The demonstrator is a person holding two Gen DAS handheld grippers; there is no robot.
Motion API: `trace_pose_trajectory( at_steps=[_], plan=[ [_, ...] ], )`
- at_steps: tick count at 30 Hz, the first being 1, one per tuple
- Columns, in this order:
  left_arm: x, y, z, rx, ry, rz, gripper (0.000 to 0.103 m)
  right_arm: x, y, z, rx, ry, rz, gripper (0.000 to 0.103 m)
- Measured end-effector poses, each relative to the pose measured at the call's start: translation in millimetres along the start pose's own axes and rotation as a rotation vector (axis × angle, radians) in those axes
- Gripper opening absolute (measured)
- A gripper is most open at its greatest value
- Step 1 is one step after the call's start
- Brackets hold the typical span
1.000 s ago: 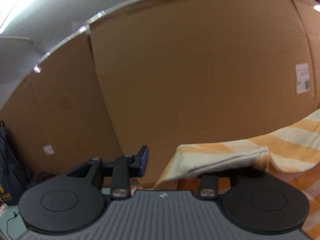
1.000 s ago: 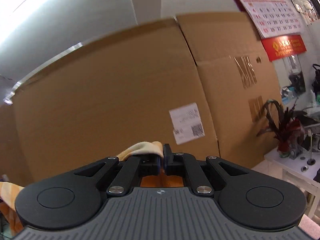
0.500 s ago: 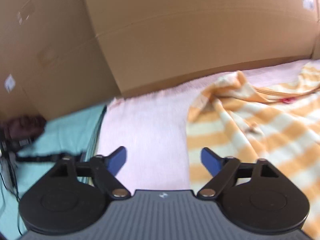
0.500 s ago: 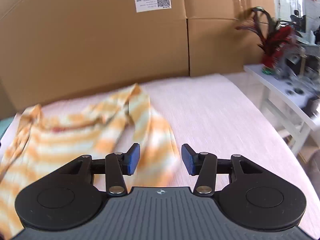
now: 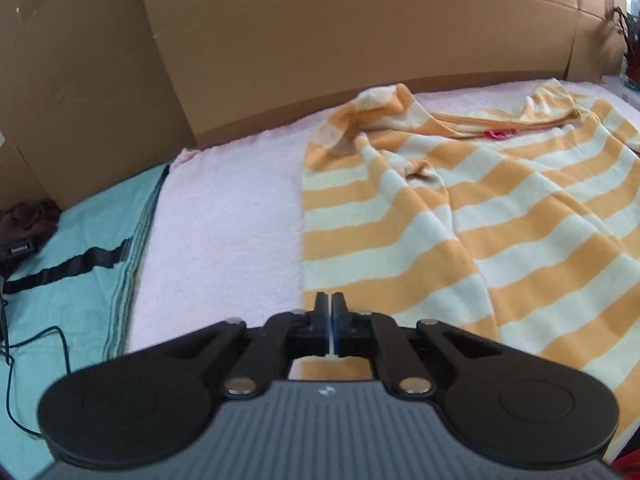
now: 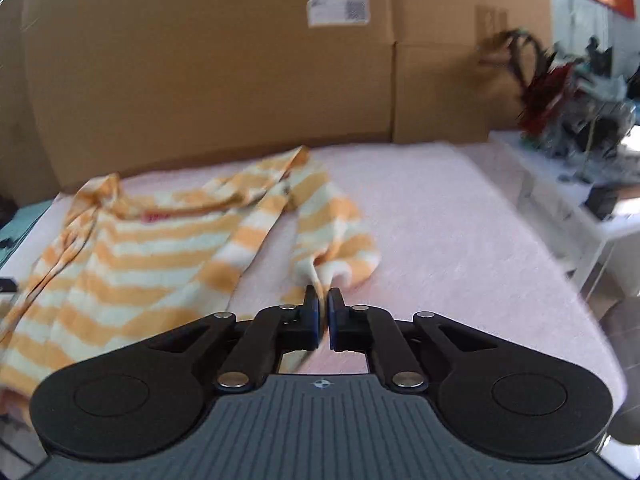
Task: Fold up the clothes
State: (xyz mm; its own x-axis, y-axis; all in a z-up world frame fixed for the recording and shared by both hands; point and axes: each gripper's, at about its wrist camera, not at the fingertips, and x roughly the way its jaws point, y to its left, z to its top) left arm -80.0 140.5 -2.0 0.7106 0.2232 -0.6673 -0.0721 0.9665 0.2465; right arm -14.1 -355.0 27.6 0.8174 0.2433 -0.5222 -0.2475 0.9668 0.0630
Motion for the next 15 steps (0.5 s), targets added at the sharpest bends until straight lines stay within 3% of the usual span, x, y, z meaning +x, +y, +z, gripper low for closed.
trace_pose_trajectory(
  at_steps=[1,3,4,5,6,7,8,9,10,11,12,14,15],
  plan=[
    [0,7,4,-0.006,-0.005,0.024,0.002,3,-9,14,-0.011,-0.042,-0.064,0.005],
    [6,21,17,-0.003,-0.017,0.174,0.002,13,-27,42,-0.04,-0.103,-0.194,0.012],
    [8,32,23,-0.033,-0.017,0.213,0.004,29,-34,51,-0.08,-0.068,-0.273,0.018],
    [10,41,27,-0.063,0.0,0.215,0.004,44,-39,56,-0.121,-0.023,-0.377,0.036],
    [11,51,32,-0.092,0.016,0.217,0.004,55,-44,55,-0.152,0.003,-0.5,0.044],
    [8,53,31,-0.101,0.008,0.186,0.009,59,-47,54,-0.17,0.001,-0.602,0.044],
    [4,48,27,-0.078,-0.009,0.165,0.016,51,-46,50,-0.162,-0.055,-0.664,0.044],
    [1,43,23,-0.055,-0.026,0.145,0.042,40,-45,47,-0.139,-0.113,-0.695,0.049],
    [-3,38,19,-0.031,-0.043,0.125,0.075,26,-42,45,-0.087,-0.168,-0.645,0.052],
    [-1,29,13,0.001,-0.056,0.115,0.086,14,-37,42,-0.032,-0.213,-0.554,0.064],
    [0,21,8,0.033,-0.069,0.106,0.091,5,-31,39,0.005,-0.237,-0.437,0.072],
    [12,6,6,0.071,-0.052,0.09,0.088,1,-17,32,0.018,-0.219,-0.17,0.072],
    [18,-2,5,0.09,-0.043,0.082,0.081,9,-6,30,-0.01,-0.168,-0.052,0.07]
  ],
)
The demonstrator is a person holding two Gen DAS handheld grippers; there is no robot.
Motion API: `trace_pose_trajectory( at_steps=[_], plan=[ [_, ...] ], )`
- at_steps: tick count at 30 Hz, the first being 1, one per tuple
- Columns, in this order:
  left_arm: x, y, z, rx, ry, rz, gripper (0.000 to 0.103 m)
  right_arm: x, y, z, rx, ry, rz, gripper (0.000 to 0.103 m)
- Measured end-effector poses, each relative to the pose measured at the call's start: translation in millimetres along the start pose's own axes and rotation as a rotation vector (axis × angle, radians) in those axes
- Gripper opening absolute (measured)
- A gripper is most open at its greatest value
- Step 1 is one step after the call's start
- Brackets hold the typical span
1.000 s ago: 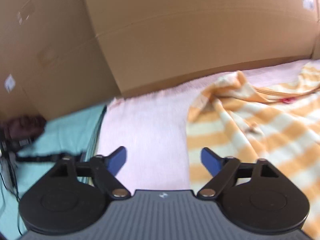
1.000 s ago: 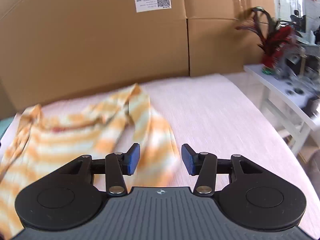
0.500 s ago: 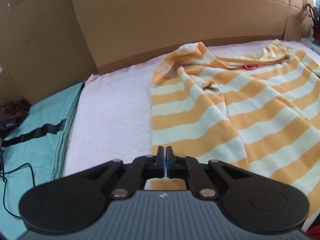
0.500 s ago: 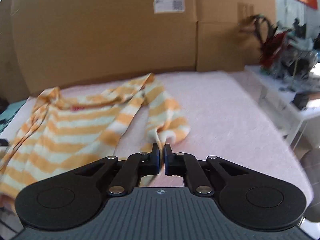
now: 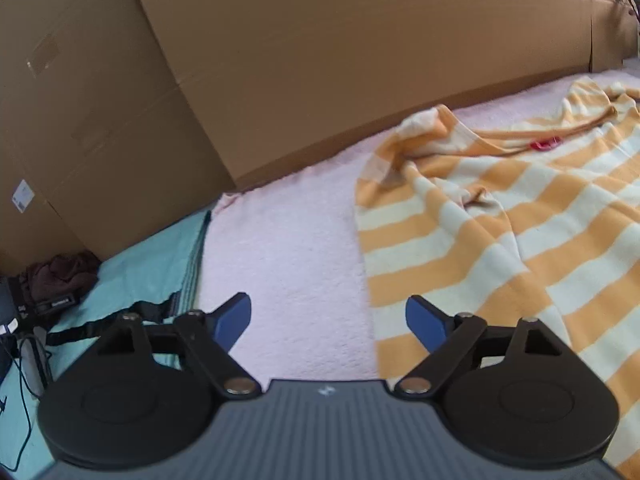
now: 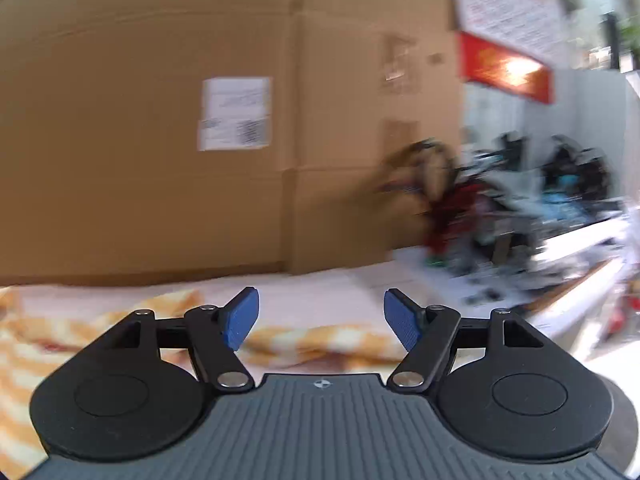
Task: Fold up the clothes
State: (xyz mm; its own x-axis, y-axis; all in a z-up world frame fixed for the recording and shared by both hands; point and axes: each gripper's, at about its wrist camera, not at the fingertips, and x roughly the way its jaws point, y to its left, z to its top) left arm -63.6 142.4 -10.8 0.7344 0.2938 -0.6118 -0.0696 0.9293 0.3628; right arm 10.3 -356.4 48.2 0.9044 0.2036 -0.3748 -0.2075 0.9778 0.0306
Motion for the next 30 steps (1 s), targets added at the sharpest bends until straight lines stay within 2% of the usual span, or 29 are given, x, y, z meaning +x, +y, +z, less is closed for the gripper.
trace_pose_trajectory(
  at_steps=[1,2,3,5,6,7,10,11,12,14,17,19,20,21,22,23,24,25,26,27,28,30],
  plan=[
    [8,-6,1,0.004,0.018,-0.004,0.069,8,10,-3,-0.012,0.046,0.086,0.067],
    [17,-10,2,0.002,0.043,-0.012,0.063,18,20,-6,-0.011,0.091,0.166,0.062],
    [19,-11,2,-0.022,0.033,-0.017,0.057,28,30,-7,0.016,0.133,0.236,0.057],
    [22,-11,3,-0.056,0.025,-0.044,0.035,50,47,-9,0.06,0.196,0.32,0.056],
    [22,-11,3,-0.067,0.027,-0.064,0.016,61,54,-9,0.078,0.223,0.348,0.057],
    [22,-13,4,-0.065,0.033,-0.064,0.003,73,62,-9,0.093,0.248,0.368,0.057],
    [20,-14,4,-0.053,0.034,-0.046,0.003,106,79,-10,0.129,0.324,0.38,0.055],
    [20,-13,3,-0.056,0.037,-0.045,0.003,116,82,-9,0.15,0.355,0.385,0.042],
    [20,-13,3,-0.06,0.04,-0.045,0.003,128,84,-6,0.174,0.398,0.382,0.001],
    [22,-11,3,-0.058,0.043,-0.034,0.003,149,82,6,0.26,0.433,0.369,0.001],
    [29,-8,6,-0.05,0.047,0.002,0.003,176,74,35,0.376,0.366,0.428,0.002],
    [39,-7,10,-0.022,0.063,0.093,0.003,185,73,48,0.383,0.331,0.371,0.013],
    [42,1,12,-0.035,0.072,0.104,0.003,183,72,51,0.37,0.331,0.359,0.014],
    [46,8,14,-0.049,0.081,0.113,0.003,177,71,51,0.357,0.347,0.383,0.02],
    [42,15,16,-0.059,0.076,0.078,0.003,169,69,50,0.346,0.366,0.409,0.028],
    [39,22,18,-0.068,0.07,0.043,0.003,158,67,47,0.339,0.39,0.437,0.044],
    [30,22,22,-0.042,0.025,0.021,0.005,146,66,42,0.326,0.41,0.444,0.048],
    [22,17,29,0.019,-0.025,0.031,0.014,134,65,37,0.3,0.423,0.406,0.048],
    [15,12,35,0.081,-0.075,0.04,0.018,122,64,32,0.274,0.429,0.365,0.048],
    [17,5,45,0.134,-0.11,0.029,0.031,114,63,27,0.246,0.427,0.333,0.052],
    [19,-1,54,0.187,-0.145,0.019,0.053,112,63,21,0.228,0.441,0.335,0.053],
    [32,-13,71,0.272,-0.187,-0.018,0.073,116,65,11,0.237,0.505,0.362,0.053]
  ],
)
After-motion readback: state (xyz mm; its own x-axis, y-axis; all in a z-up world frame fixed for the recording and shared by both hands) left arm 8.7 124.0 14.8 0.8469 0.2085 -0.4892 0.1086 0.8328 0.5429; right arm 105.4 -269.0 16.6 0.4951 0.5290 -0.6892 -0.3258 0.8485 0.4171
